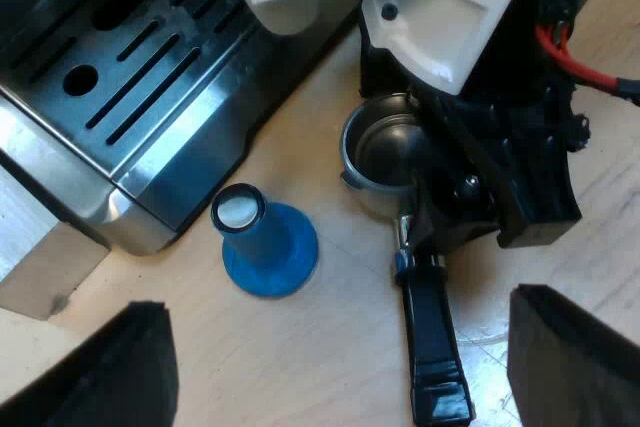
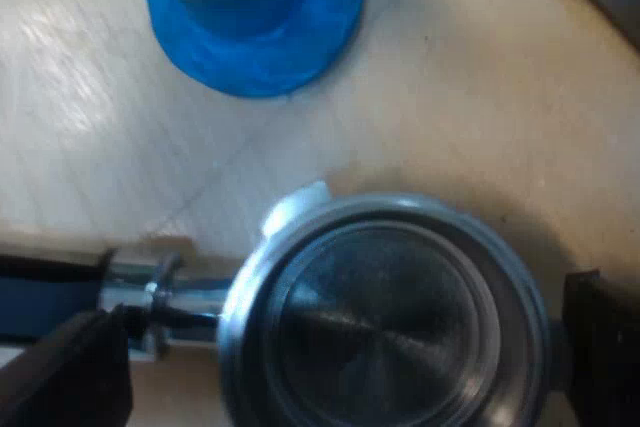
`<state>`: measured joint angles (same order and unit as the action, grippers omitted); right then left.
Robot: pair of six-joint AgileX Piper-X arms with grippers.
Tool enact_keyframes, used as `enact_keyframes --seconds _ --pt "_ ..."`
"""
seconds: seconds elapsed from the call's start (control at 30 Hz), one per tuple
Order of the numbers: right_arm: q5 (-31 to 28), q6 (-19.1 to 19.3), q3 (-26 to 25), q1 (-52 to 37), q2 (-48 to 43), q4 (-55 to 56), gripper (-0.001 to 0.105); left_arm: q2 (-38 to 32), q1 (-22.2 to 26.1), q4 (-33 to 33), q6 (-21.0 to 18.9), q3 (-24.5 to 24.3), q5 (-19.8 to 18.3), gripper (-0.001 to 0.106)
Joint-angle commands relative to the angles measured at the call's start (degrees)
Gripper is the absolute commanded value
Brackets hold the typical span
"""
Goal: Put the handle in the coffee machine
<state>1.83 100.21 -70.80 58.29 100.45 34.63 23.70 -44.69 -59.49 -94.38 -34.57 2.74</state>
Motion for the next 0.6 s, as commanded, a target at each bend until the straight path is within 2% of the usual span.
enact_keyframes --seconds 0.03,0.6 --pt "0.62 0.72 -0.37 -1.07 -0.26 0.35 0.087 -0.16 -0.28 0.66 -0.91 -0.08 0.1 0.07" --pt "2.52 0.5 -0.37 -2.11 -0.26 0.35 0.086 -0.16 -0.28 0.66 -0.91 -0.08 0.1 0.07"
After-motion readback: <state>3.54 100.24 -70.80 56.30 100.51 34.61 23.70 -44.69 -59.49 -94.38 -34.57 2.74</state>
